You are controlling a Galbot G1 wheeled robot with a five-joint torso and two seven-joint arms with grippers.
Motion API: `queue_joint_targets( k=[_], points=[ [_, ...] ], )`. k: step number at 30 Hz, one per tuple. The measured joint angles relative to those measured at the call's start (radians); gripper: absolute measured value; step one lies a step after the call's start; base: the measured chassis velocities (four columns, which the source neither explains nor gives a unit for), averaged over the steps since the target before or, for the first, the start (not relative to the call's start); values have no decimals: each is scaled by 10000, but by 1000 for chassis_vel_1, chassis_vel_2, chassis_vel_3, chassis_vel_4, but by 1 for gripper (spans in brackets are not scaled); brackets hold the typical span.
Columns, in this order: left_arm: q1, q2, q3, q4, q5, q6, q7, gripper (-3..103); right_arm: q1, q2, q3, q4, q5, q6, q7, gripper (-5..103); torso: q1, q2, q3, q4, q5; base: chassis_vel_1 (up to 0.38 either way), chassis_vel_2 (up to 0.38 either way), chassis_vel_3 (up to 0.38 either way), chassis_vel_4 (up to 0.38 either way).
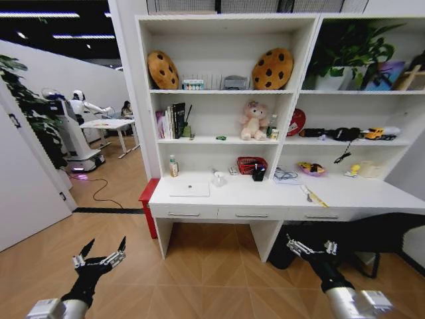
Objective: Organize the objects on the table.
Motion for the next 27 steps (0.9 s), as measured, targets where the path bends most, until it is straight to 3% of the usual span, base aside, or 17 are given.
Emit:
queue_joint_targets(
  k=[27],
  points=[
    [0, 0, 0, 0, 0, 0, -7, 100, 0, 0, 0, 0, 0, 0, 0, 100, 0, 0, 0, 0, 0, 0, 0, 0, 0]
  ],
)
